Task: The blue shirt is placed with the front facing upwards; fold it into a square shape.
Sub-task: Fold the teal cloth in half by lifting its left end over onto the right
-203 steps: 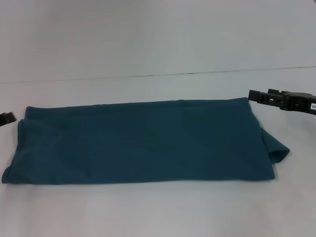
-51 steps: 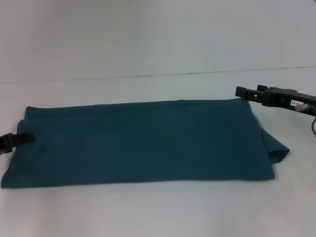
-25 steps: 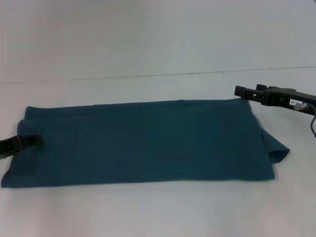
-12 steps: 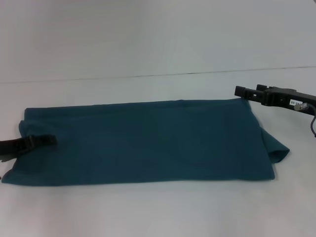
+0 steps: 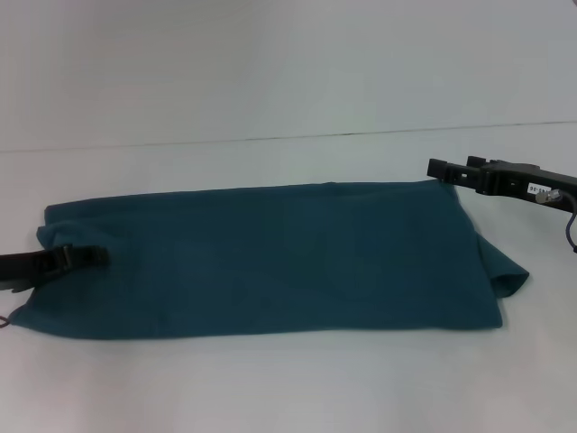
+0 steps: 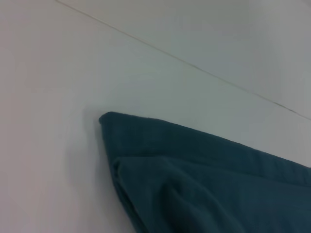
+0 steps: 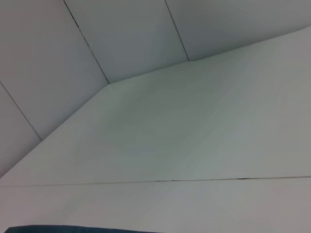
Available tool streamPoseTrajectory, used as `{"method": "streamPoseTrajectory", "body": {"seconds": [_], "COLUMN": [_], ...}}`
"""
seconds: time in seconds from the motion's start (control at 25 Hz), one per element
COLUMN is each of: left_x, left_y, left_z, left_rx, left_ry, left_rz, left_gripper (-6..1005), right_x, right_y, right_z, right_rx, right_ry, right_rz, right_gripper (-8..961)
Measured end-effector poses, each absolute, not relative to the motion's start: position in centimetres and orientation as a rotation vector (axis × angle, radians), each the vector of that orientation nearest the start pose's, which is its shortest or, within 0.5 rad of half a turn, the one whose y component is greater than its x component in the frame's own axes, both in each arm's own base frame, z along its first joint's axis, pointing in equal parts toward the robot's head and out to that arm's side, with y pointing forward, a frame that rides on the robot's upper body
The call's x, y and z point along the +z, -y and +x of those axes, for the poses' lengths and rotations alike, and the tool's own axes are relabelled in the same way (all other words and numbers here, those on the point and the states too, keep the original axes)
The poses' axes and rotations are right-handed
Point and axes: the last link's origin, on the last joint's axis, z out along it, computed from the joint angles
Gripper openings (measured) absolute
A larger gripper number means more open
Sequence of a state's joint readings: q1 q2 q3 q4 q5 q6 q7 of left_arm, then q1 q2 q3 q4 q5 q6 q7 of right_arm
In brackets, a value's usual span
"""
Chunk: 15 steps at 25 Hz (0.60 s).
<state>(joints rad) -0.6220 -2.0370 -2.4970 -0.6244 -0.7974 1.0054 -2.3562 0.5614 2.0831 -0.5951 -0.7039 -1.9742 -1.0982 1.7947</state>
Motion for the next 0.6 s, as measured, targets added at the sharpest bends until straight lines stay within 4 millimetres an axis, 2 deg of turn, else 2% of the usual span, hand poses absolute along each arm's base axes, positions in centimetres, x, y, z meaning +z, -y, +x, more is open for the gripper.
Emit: {"method": "streamPoseTrajectory", "body": {"seconds": [0.04, 0.16, 0.36, 0.6], "left_x": [2.23, 2.26, 2.30, 2.21], "left_y": [-39.22, -39.22, -39.23, -39.32], "left_z": [-32.56, -32.57, -32.56, -32.33], "left_rx": [-0.372, -0.368, -0.367, -0.351], "left_ry": [1.661, 1.659, 1.656, 1.641], "left_rz": [-1.904, -1.906, -1.907, -1.926], "left_gripper": [805, 622, 389, 163], "right_x": [3.95, 3.95, 3.94, 3.93], "right_y": [-39.35, -39.35, -39.36, -39.38], "right_z": [29.48, 29.48, 29.46, 29.39], "right_rx": [0.669, 0.668, 0.667, 0.669], "right_ry": [-1.139, -1.139, -1.138, -1.137], "right_rz": [-2.102, -2.102, -2.104, -2.107], "right_gripper": [917, 916, 916, 916]}}
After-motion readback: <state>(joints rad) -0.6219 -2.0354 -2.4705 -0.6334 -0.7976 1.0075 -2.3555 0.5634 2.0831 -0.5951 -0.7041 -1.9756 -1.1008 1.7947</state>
